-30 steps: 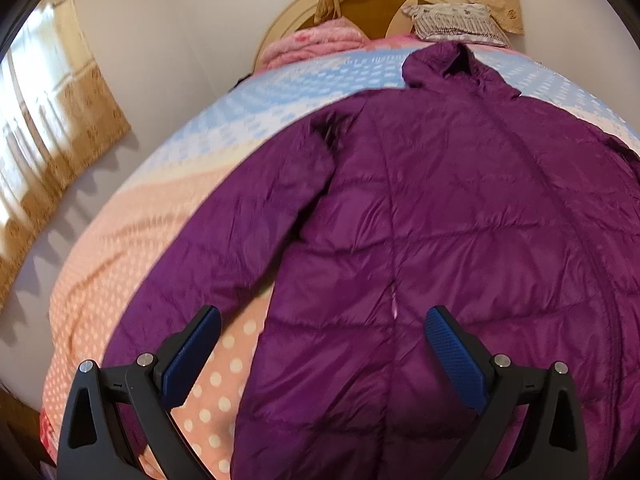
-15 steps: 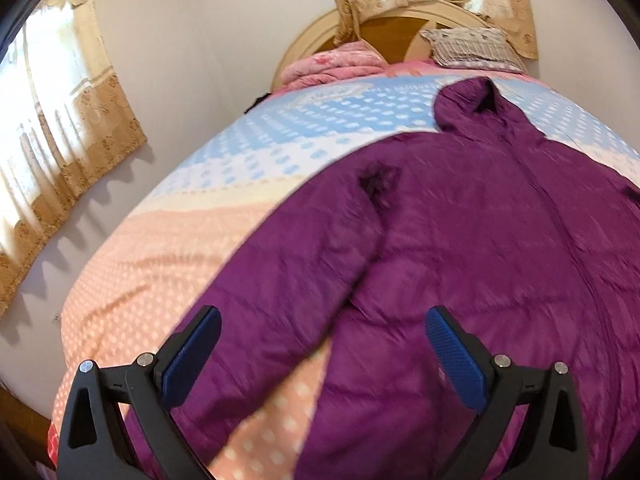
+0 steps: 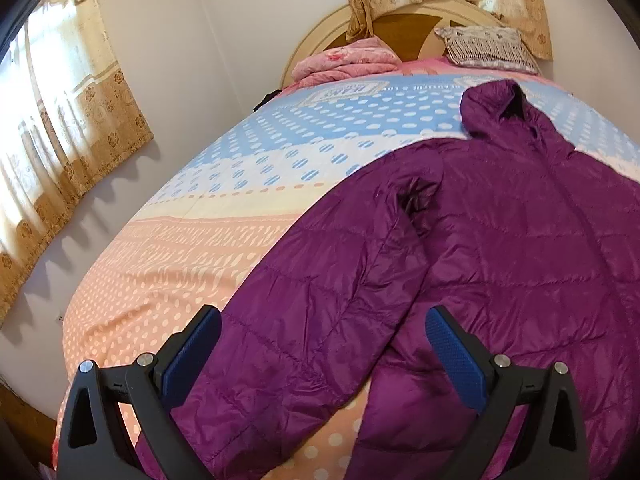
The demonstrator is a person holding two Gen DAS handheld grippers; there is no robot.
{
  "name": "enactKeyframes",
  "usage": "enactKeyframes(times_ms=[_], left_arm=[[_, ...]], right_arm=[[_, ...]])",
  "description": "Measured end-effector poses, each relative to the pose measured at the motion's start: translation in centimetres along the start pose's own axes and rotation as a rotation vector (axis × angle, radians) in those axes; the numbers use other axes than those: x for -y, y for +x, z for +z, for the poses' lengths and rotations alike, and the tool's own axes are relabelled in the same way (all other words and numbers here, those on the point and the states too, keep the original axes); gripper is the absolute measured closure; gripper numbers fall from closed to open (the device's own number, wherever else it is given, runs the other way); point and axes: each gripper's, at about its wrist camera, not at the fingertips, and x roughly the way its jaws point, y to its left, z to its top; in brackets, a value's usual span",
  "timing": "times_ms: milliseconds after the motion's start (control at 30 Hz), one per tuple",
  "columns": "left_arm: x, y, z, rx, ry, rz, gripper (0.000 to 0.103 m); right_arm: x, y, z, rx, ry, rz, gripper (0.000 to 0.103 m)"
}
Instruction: Fold large clothes
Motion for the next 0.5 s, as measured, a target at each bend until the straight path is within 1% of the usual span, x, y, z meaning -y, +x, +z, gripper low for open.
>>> enactKeyframes(times_ms=[67, 133, 200, 233, 267, 333, 400, 433, 467, 500], left_arm=[[-0.1, 0.4, -0.2, -0.018, -0.001, 0.007, 0.001], [-0.1, 0.5, -0.2, -0.031, -0.002, 0.010, 0.001], [0.0, 0.4, -0.1, -0.034, 0.000, 0.015, 0.001], [0.1, 0.1, 0.1, -0.029, 0.002, 0.019, 0.001], [0.2, -0.4, 0.3, -0.022, 0.002, 0.018, 0.001], [0.8, -1.1, 0.7, -0.017, 0.002, 0.004, 0.001], [2.3, -1.9, 1.5, -0.013, 0.003, -0.027, 0.001], [2.9, -2.2, 1.8, -0.013, 0.003, -0.039, 0.001], [4.3, -2.6, 2.2, -0.016, 0.007, -0.072, 0.001], [5.2, -3.0, 2.4, -0.020, 0.010, -0.095, 0.001]], right_arm=[[-1.7, 0.9, -0.2, -0.007, -0.020, 0.022, 0.091], [-3.0, 1.9, -0.8, -0.038, -0.041, 0.049, 0.089], [-3.1, 2.4, -1.4, -0.047, -0.044, 0.056, 0.083], [-2.6, 2.0, -1.7, -0.049, -0.041, 0.061, 0.066], [-2.0, 1.5, -2.0, -0.047, -0.022, 0.075, 0.042], [-0.3, -0.4, -2.4, -0.016, 0.029, 0.106, 0.024], [1.5, -2.5, -2.9, 0.012, 0.051, 0.102, 0.022], [2.8, -3.4, -3.2, 0.027, 0.063, 0.105, 0.019], [4.0, -4.1, -3.6, 0.045, 0.085, 0.100, 0.016], [4.4, -4.7, -3.7, 0.058, 0.103, 0.084, 0.014]])
